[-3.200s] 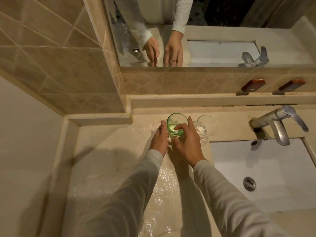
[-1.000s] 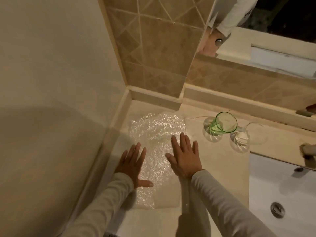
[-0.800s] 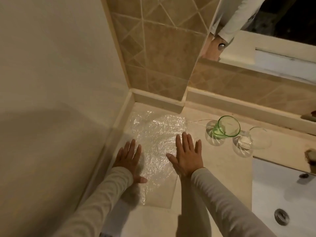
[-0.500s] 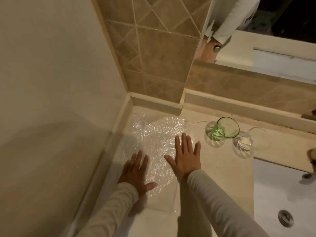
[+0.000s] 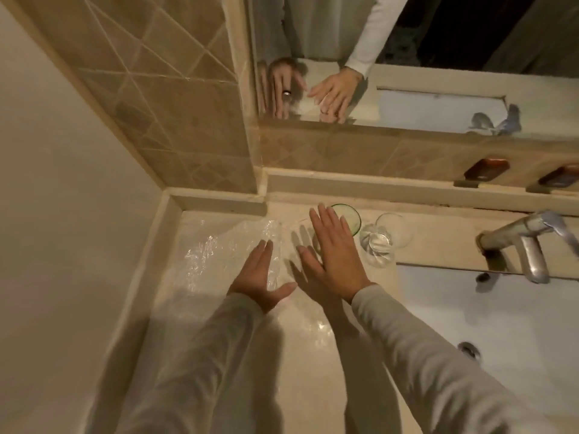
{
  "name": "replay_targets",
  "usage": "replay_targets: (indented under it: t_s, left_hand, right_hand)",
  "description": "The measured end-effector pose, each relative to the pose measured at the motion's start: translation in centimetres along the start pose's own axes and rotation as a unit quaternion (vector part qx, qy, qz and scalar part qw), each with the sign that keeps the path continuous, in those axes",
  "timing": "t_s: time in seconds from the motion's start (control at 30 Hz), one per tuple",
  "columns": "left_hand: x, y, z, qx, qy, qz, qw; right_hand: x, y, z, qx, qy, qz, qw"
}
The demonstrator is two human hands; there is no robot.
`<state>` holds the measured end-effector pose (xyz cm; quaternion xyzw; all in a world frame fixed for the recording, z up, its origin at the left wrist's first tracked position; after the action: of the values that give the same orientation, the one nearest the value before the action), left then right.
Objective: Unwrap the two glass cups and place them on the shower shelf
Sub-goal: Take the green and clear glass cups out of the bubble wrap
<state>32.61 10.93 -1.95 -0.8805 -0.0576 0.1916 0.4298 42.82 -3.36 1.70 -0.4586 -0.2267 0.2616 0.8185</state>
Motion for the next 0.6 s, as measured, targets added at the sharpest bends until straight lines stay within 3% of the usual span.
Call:
replay_targets:
  t_s: [0.1,0.27,0.47,0.6]
  left_hand:
    - [2.8,0.9,-4.8,-0.105,-0.005,-0.026,0.994]
    - [6.5,3.1,-9.2,-0.166,-0.004,-0.039,0.985]
    - [9.3,6.0,-10.1,-0.220,-0.018,-0.043,0.974]
    - [10.5,7.6,-9.7,-0.309,-0.065,-0.076,0.946]
  right_hand:
    - [-0.7,-3.8,-4.6,-0.002,0.074,-0.043,0.996]
    - [-3.3,-6.2,-11.7,0.030,0.199,-0.078,0.976]
    - [-4.8,-4.5,-15.7,0.181,0.263,-0.082,0.944]
    - [-4.9,-3.3,-16.9,0.246,0.286,-0.128,0.917]
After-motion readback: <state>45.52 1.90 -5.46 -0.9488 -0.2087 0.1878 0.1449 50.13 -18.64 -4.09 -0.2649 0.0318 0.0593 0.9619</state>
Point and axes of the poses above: each hand's wrist, its own x-axis towards the middle knuckle, its own y-axis out of the palm, z = x × y, the point moved 6 cm from there along x, towards the middle knuckle, and after that the axes turned 2 degrees about -z, right-handed, at the moved point
